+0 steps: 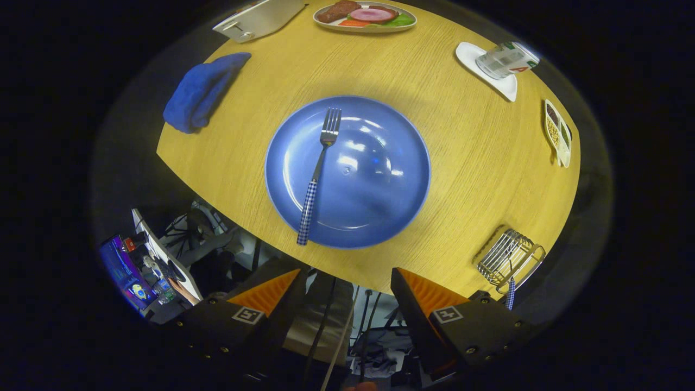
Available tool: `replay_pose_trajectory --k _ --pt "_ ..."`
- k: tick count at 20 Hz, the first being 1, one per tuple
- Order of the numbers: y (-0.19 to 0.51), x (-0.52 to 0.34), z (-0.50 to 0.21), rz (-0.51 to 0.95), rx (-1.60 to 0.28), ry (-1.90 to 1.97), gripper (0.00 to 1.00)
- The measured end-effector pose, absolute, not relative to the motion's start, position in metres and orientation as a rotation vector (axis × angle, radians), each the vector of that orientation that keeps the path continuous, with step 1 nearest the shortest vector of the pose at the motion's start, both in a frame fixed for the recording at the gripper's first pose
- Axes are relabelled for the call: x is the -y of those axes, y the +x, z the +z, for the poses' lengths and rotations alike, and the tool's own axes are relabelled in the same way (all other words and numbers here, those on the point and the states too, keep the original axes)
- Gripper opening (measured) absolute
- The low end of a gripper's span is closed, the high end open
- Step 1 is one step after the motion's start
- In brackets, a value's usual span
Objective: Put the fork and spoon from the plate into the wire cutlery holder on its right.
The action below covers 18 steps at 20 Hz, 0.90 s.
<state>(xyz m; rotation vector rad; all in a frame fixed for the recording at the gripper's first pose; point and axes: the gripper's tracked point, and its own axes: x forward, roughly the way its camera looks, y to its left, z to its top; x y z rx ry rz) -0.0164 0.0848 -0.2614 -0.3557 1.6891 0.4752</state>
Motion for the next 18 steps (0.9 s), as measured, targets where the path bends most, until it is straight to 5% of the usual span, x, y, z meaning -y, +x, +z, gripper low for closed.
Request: replay_pose_trajectory --k 14,18 --pt "0.001 -0.136 -0.316 0.477 -1.673 -0.308 0.95" --pt "0.0 -0.141 -0.333 0.464 -1.68 -0.283 0.74"
